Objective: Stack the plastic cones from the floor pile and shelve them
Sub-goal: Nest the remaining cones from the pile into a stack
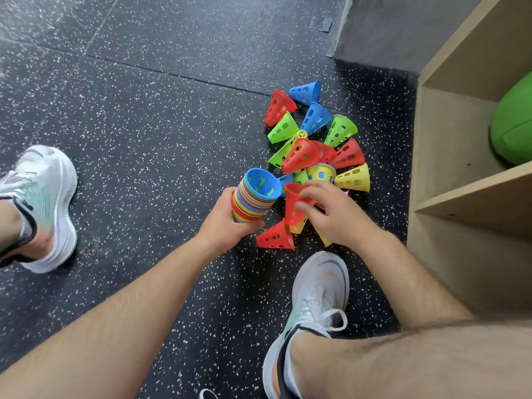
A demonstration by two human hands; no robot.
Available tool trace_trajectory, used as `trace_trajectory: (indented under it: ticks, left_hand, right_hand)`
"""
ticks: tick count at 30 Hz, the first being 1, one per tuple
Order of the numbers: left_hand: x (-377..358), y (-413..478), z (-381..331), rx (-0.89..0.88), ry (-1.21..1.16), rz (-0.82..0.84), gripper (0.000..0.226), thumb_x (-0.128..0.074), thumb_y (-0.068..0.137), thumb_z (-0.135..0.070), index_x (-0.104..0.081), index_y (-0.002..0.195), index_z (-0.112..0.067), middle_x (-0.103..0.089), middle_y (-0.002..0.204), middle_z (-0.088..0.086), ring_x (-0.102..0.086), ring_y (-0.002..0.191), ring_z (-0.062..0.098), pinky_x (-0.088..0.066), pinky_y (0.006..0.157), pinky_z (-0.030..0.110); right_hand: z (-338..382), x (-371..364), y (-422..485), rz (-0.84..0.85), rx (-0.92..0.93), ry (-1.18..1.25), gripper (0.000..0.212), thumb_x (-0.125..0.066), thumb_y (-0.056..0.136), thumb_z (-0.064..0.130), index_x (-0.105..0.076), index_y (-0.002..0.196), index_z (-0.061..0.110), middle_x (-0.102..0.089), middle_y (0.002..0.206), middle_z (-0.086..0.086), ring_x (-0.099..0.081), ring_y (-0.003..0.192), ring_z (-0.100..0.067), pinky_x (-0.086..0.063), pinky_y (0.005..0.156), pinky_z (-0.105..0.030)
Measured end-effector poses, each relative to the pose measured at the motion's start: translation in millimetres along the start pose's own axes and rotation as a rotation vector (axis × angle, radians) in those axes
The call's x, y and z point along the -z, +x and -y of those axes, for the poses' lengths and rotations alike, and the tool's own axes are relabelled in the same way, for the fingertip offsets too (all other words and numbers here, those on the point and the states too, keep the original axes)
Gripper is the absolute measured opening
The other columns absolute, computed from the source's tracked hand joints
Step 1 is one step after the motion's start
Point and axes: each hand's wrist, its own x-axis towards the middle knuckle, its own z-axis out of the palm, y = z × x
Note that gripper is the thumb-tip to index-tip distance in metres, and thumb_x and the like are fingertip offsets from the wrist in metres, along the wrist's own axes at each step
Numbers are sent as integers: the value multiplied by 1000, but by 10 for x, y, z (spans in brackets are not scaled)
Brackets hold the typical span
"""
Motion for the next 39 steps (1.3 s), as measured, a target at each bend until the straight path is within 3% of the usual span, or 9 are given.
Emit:
trace_trajectory:
  ticks: [7, 15, 20, 24, 27, 30, 33, 36, 39]
  left_hand:
    - [3, -13, 30, 16, -10, 10, 71, -89, 68, -38, -45, 124, -40, -67, 110, -14, -67, 103, 9, -54, 98, 46]
    - [2, -32, 6, 16, -21, 18, 72, -90, 71, -34, -46, 127, -37, -67, 111, -16, -67, 103, 7, -54, 100, 44]
    - [-3, -45, -7, 7, -47, 22, 74, -88, 65, -42, -46, 125, -35, -68, 110, -11, -69, 101, 11, -55, 97, 48]
    - [4, -62, -21, -7, -75, 18, 75, -87, 62, -49, -48, 124, -33, -68, 110, -10, -70, 100, 10, -57, 95, 44]
    - [4, -56, 4, 2, -43, 28, 72, -91, 69, -34, -46, 125, -34, -68, 111, -9, -70, 101, 12, -56, 96, 49]
    - [-4, -65, 3, 0, -48, 28, 74, -90, 68, -31, -45, 127, -33, -69, 114, -7, -69, 105, 13, -54, 99, 48]
    - [2, -68, 0, 9, -53, 18, 75, -89, 65, -34, -46, 126, -32, -69, 116, -5, -68, 107, 14, -54, 100, 48]
    - [7, -60, 14, 17, -55, 18, 75, -90, 64, -36, -45, 124, -35, -69, 116, -5, -69, 107, 13, -55, 98, 50]
    - [12, -62, 27, 19, -55, 22, 75, -90, 64, -38, -45, 124, -37, -69, 115, -6, -70, 107, 13, -55, 98, 51]
  right_hand:
    - [267, 183, 4, -231, -49, 158, 32, -58, 101, 33, -62, 128, 16, -53, 117, 13, -42, 108, 8, -24, 88, 6]
    - [457, 113, 40, -486, 62, 160, 31, -56, 102, 31, -61, 129, 18, -59, 125, 9, -51, 121, -9, -36, 104, -19]
    - [583, -155, 23, -214, 142, 104, 41, -53, 102, 35, -55, 140, 22, -57, 138, -2, -44, 134, -18, -35, 113, -38]
    - [578, -346, -66, -57, 152, 60, 57, -54, 98, 47, -45, 147, 21, -46, 149, -5, -36, 141, -16, -25, 118, -28]
    - [526, -290, -91, -175, 38, 209, 43, -55, 99, 41, -51, 136, 18, -54, 130, 10, -46, 123, -4, -33, 105, -16]
    - [370, -290, -102, -278, -62, 150, 17, -58, 97, 34, -58, 100, 18, -59, 99, 10, -53, 97, -10, -47, 88, -31]
    - [262, -316, -118, -68, -195, -18, 28, -62, 88, 49, -58, 78, 23, -59, 81, 9, -56, 80, -12, -50, 76, -39]
    - [232, -399, -142, 130, -252, -158, 42, -62, 79, 69, -61, 82, 27, -60, 82, 10, -58, 80, -13, -52, 72, -36]
    - [206, -493, -154, 131, -262, -175, 39, -64, 83, 65, -62, 88, 26, -61, 85, 10, -58, 81, -14, -51, 70, -35]
